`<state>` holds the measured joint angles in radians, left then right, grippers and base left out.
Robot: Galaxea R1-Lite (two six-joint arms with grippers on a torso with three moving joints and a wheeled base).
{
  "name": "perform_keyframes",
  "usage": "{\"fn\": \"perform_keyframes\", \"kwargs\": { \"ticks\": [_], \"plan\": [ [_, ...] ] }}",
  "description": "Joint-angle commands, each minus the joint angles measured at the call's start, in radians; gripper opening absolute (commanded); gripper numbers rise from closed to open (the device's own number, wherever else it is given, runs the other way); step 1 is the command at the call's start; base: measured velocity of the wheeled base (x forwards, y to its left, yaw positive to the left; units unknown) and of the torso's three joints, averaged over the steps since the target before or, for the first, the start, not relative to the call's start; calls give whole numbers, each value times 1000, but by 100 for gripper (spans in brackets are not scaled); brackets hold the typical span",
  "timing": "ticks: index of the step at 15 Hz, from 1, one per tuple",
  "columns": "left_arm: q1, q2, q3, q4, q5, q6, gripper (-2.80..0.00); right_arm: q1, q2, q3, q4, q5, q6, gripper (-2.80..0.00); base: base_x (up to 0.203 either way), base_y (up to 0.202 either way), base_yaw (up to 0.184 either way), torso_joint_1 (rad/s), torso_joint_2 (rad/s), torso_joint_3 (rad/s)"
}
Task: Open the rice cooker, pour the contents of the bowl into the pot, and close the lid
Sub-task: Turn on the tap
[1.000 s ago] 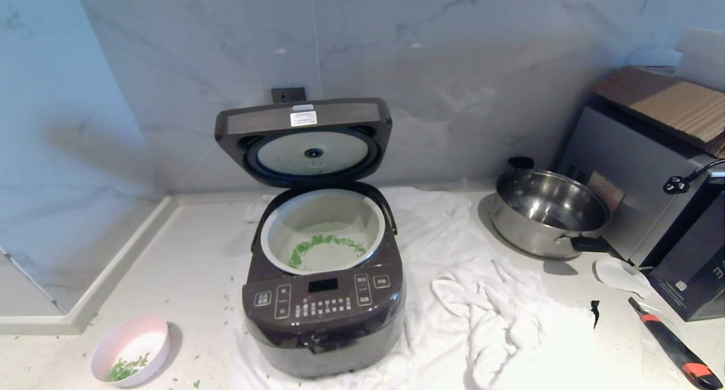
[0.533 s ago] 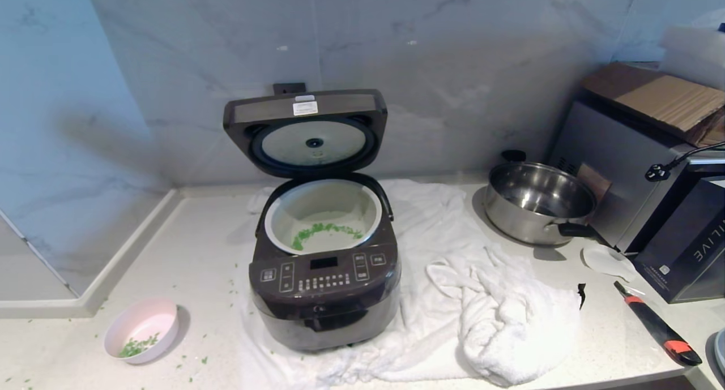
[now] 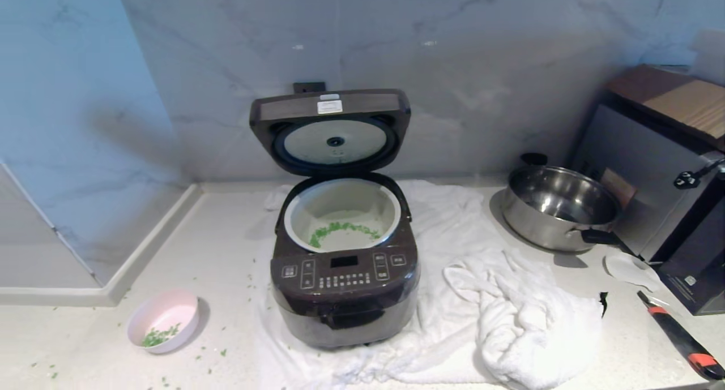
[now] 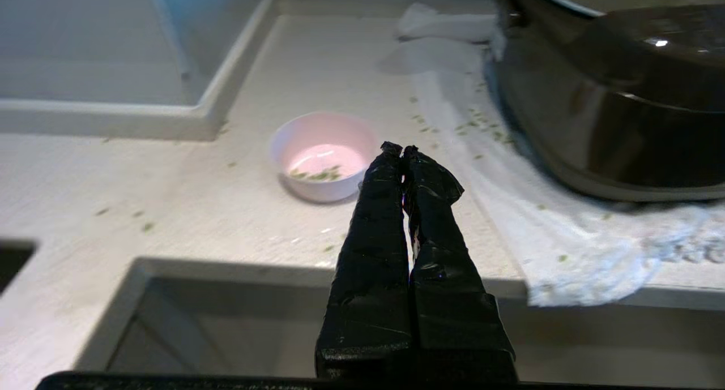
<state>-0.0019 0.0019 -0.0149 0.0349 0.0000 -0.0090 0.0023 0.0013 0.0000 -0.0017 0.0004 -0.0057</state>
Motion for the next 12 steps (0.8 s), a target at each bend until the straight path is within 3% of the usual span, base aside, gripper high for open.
{"fn": "perform_keyframes", "kwargs": {
  "ticks": [1,12],
  "plan": [
    [-1,0,0,0,0,0,-280,1,2,0,0,1,0,-280,4,-15,151,2,7,4],
    [0,0,0,0,0,0,-280,1,1,0,0,1,0,-280,-1,-7,178,4,3,1]
  ]
}}
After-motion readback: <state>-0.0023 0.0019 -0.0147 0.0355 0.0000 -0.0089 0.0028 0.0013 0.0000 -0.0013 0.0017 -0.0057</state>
